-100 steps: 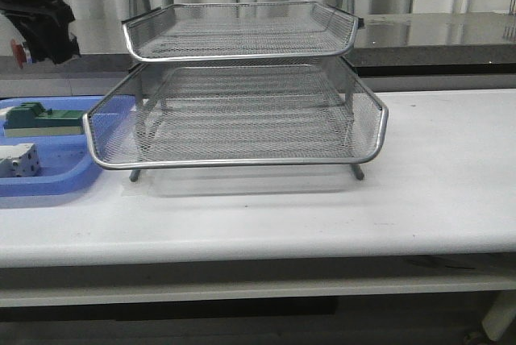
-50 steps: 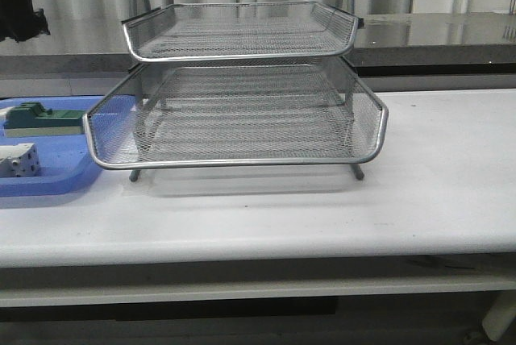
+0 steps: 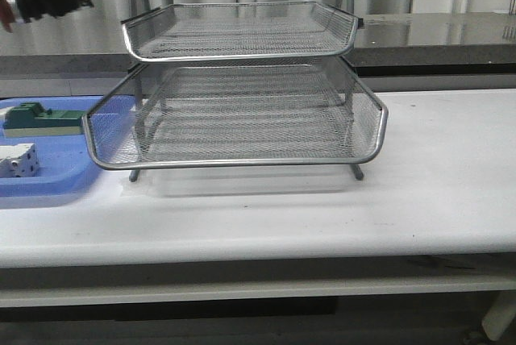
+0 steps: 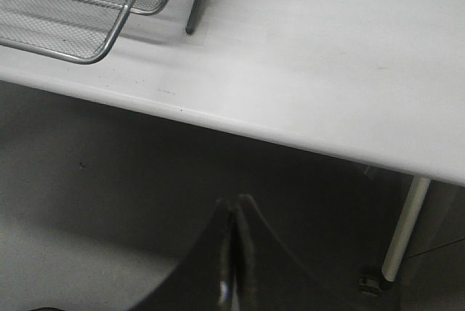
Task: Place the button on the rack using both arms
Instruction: 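Lift the button and carry it over the pulled-out mesh tray, then lower the button into the mesh tray and open the left gripper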
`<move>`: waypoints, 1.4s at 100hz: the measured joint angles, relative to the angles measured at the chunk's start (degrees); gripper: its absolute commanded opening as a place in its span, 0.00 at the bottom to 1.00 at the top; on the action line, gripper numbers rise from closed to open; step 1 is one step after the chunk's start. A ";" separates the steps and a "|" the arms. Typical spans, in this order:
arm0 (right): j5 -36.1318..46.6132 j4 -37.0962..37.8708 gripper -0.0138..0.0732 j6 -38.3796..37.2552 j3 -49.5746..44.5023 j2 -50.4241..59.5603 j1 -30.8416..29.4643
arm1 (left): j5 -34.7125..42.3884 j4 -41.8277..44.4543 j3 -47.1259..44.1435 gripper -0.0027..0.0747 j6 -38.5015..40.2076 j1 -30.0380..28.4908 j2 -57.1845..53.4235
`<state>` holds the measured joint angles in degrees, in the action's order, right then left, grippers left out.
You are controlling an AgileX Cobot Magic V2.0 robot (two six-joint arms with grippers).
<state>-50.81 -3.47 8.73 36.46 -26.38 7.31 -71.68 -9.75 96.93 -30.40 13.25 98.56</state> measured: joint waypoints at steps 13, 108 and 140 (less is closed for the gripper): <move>0.00 0.00 0.09 0.00 0.00 0.00 0.00 | 0.00 -0.03 0.00 0.01 0.00 5.48 0.48; 0.00 0.00 0.09 0.00 0.00 0.00 0.00 | 12.48 3.89 0.00 0.01 -1.55 18.17 14.32; 0.00 0.00 0.09 0.00 0.00 0.00 0.00 | 10.96 3.89 0.00 0.35 -3.33 18.17 15.05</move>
<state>-50.81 -3.47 8.73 36.46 -26.38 7.31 -60.72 -5.86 96.93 -33.73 31.41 113.61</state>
